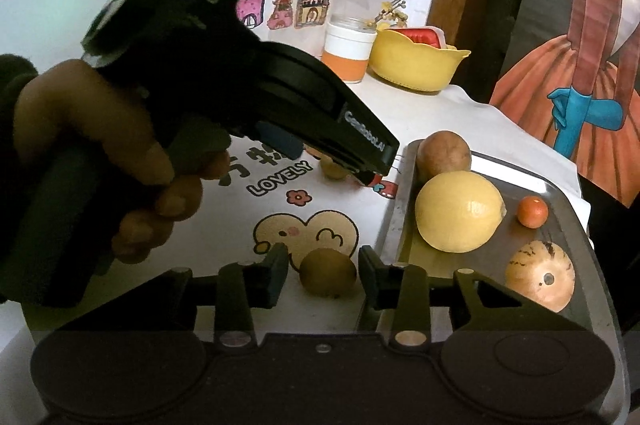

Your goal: Organize fruits

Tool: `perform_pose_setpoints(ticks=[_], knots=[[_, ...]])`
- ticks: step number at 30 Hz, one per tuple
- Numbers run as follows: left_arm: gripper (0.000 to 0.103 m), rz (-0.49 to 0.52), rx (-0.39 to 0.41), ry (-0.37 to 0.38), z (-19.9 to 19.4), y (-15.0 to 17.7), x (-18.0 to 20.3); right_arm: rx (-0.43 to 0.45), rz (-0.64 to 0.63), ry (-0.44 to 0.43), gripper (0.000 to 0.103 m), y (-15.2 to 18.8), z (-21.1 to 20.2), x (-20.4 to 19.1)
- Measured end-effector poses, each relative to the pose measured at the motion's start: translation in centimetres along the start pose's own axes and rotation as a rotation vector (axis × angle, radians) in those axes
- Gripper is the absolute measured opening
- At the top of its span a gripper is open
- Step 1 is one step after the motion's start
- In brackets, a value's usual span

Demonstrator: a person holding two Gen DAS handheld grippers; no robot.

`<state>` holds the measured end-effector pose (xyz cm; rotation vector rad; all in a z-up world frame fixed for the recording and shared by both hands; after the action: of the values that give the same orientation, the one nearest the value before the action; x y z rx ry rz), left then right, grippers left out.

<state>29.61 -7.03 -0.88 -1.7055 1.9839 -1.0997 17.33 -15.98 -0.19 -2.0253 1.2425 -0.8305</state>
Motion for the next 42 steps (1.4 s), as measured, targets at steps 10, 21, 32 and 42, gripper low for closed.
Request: perform_pose_setpoints(ticks=[10, 21, 32, 42], knots=[[0.048, -0.031, 0.001, -0.009, 0.6, -0.2, 0.1, 0.002, 0.002, -0.004, 0.041, 0.0, -0.1, 0.0], [0.027, -0.035, -0.001, -0.022, 0.6, 0.0, 0.2, 0.004, 0.009, -0.013, 0.039, 0.0, -0.1, 0.2], [0.027, -0.012, 0.002, -0.023, -0.7, 1.1, 0.1, 0.003, 0.021, -0.011, 0.032, 0.1, -0.2, 0.4], [0.027, 0.003, -0.007, -0.023, -3.4, 2.9, -0.8, 0.003, 0.027, -0.028, 0.032, 0.5, -0.9, 0.0]])
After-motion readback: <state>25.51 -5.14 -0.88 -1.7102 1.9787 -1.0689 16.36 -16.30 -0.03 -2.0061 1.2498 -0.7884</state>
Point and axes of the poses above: each gripper's, at about its wrist camera, not at the fingertips, and z roughly the way its jaws point, x to its right, y to its underside, the point moved 4 cm from there along z, roughly the way its jaws point, and after that the axes turned 3 degrees about -z, right-handed, at the moved point
